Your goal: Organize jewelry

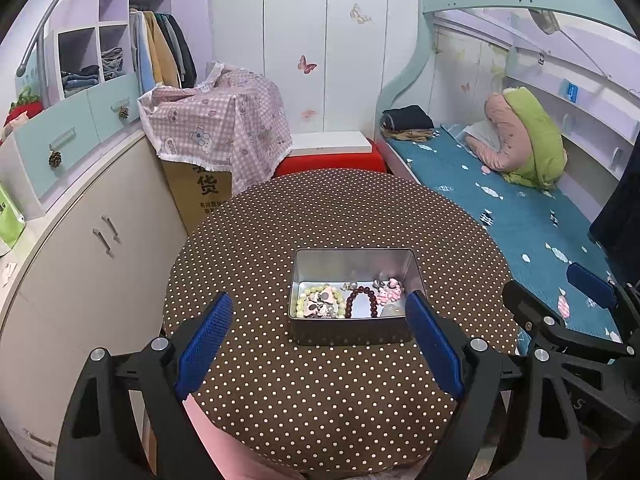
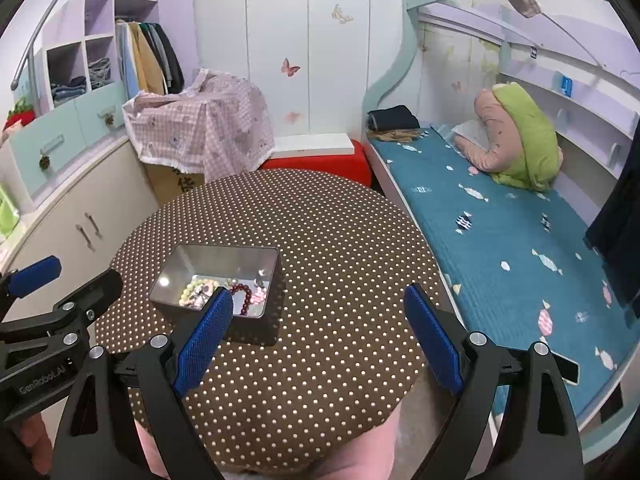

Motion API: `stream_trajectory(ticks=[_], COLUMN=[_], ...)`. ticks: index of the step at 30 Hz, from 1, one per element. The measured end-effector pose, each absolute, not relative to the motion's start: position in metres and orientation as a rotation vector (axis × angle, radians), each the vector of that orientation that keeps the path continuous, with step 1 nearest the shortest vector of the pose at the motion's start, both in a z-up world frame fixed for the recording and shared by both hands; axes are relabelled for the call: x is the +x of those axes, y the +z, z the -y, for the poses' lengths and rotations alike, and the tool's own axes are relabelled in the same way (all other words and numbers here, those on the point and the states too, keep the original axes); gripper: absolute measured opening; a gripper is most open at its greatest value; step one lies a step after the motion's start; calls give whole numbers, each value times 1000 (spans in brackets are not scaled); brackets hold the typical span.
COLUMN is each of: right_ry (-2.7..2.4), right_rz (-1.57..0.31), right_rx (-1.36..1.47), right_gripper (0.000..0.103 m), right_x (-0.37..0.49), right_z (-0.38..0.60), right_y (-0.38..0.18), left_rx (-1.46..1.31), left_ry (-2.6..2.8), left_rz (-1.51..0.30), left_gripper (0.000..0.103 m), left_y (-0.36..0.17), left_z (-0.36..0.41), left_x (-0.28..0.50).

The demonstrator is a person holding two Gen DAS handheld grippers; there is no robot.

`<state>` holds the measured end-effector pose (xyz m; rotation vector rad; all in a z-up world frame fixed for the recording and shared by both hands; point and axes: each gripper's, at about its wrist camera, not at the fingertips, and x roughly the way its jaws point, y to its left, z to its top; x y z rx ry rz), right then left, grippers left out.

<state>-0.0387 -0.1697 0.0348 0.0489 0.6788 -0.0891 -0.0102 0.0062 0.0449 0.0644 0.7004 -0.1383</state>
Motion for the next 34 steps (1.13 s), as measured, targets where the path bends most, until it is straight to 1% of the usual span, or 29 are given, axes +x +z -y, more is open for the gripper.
stream_trajectory(ticks=[34], right_ry=[-98], right_rz=[-705], right_rx=[54], right_gripper=[85], right_x=[-29], right_z=[172], right_y=[23], left_rx=[74], left_ry=[-143], left_rz=[-734], left_gripper=[85], left_y=[36], left_z=[-10], left_x=[-3])
